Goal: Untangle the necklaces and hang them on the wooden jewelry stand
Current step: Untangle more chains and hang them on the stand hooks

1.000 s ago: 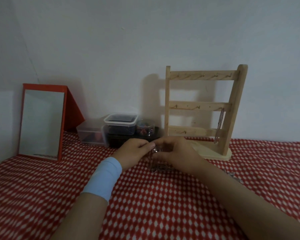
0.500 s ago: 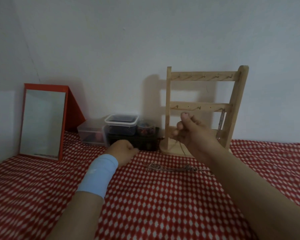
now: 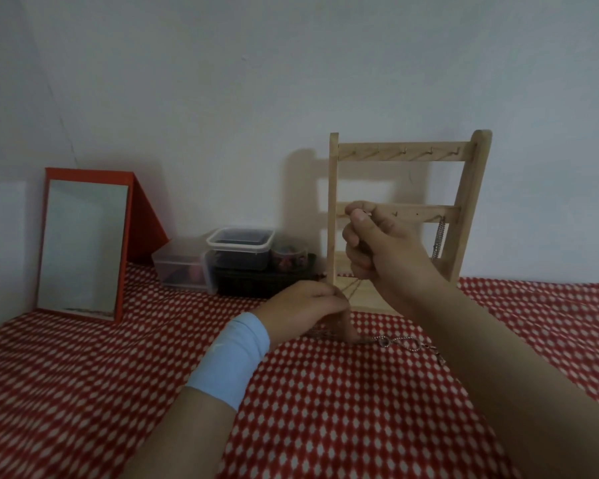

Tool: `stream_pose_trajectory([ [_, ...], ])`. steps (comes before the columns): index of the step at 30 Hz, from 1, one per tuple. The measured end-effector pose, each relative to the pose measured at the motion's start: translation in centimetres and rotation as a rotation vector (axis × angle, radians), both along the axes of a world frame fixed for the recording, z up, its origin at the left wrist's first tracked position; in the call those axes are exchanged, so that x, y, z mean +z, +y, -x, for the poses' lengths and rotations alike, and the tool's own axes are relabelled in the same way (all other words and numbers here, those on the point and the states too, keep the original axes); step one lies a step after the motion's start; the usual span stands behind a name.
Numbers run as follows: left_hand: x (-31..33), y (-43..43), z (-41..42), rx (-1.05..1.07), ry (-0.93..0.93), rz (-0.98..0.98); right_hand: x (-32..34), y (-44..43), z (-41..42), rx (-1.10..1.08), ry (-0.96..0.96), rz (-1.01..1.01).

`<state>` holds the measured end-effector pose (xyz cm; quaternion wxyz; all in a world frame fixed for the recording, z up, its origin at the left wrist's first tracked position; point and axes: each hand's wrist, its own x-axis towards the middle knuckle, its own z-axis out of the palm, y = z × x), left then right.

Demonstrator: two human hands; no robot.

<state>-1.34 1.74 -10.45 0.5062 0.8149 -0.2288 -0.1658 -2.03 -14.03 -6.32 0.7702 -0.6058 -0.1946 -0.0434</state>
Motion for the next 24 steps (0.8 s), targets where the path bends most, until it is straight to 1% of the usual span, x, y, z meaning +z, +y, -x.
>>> stream_pose_trajectory([
  [1, 0.3, 0.3, 0.2, 0.011, 0.031, 0.025, 0.1, -0.2, 0.1, -0.03, -0.018, 0.053],
  [2, 0.5, 0.6, 0.1, 0.032, 0.025, 0.006, 0.2, -0.2, 0.1, -0.059, -0.035, 0.101],
  [5, 1.7, 1.7, 0.1, 0.117, -0.089, -0.204, 0.0, 0.1, 0.1, -0.148, -0.091, 0.213],
  [8, 2.4, 3.0, -0.1, 0.167, -0.083, -0.416, -0.3, 0.2, -0.3, -0.226, -0.155, 0.31],
  [10, 2.5, 4.6, -0.6, 0.24, -0.108, -0.477, -0.3, -0.3, -0.6, -0.26, -0.179, 0.358],
  [12, 2.9, 5.9, -0.8, 0.266, -0.132, -0.503, -0.5, -0.8, -0.9, -0.277, -0.2, 0.415],
  [14, 3.3, 7.0, -0.9, 0.294, -0.126, -0.481, -1.0, -1.1, -1.2, -0.315, -0.247, 0.579],
  [16, 3.5, 7.8, -1.1, 0.352, -0.135, -0.458, -1.7, -1.0, -1.4, -0.343, -0.279, 0.812],
  [18, 3.8, 8.4, -1.2, 0.37, -0.172, -0.464, -2.2, -0.9, -1.4, -0.31, -0.266, 1.008],
  [20, 3.6, 8.9, -1.4, 0.391, -0.158, -0.369, -2.5, -0.7, -1.1, -0.239, -0.258, 1.168],
  [21, 3.3, 8.9, -1.4, 0.398, -0.116, -0.252, -2.6, -0.7, -1.1, -0.211, -0.267, 1.227],
  [22, 2.9, 9.0, -1.5, 0.393, -0.05, -0.091, -2.8, -0.6, -1.1, -0.193, -0.274, 1.263],
  [24, 2.3, 9.0, -1.2, 0.329, 0.064, 0.257, -3.0, -0.7, -1.2, -0.184, -0.259, 1.256],
])
